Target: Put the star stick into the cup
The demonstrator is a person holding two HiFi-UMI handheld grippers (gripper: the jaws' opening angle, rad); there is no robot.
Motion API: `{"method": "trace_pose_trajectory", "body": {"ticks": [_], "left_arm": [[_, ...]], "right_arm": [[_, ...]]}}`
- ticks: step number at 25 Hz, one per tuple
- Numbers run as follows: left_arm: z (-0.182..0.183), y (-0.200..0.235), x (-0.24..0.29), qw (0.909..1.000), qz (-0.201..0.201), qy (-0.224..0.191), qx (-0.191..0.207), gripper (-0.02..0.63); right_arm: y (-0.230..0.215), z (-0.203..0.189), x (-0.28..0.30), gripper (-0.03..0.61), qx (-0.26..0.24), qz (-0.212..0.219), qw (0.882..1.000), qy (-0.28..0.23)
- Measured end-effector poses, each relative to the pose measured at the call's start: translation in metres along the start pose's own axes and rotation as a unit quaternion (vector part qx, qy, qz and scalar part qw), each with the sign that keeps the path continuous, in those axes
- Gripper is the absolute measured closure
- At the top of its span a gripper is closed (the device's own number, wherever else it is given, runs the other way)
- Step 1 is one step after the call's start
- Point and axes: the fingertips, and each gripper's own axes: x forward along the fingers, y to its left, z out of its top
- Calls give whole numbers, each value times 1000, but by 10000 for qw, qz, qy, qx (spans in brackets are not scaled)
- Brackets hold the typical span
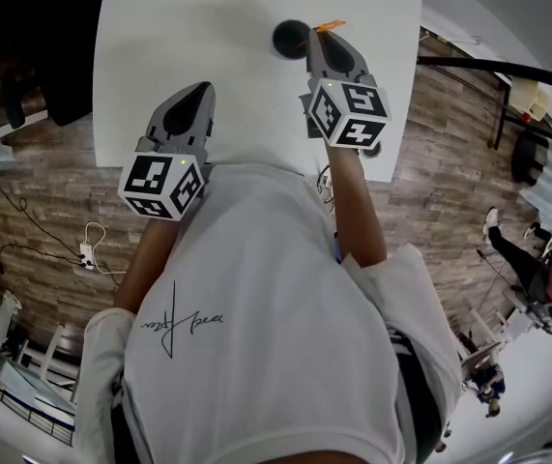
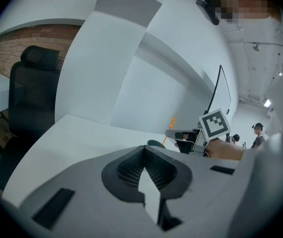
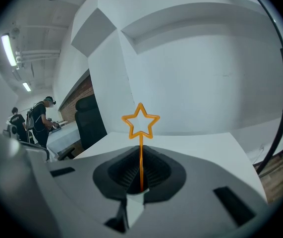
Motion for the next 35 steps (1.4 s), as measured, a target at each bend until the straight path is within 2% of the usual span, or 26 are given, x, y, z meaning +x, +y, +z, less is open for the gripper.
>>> {"method": "trace_pose_trajectory", "body": {"ticks": [27, 35], "left_arm": [[-3, -8, -3, 9999, -85, -60, -69, 606], [-4, -10, -6, 9999, -86, -111, -78, 606]], "right_arm": [[-10, -18, -9, 561, 91, -41, 9996, 269], [-14, -24, -15, 519, 137, -94, 9993, 329]]}}
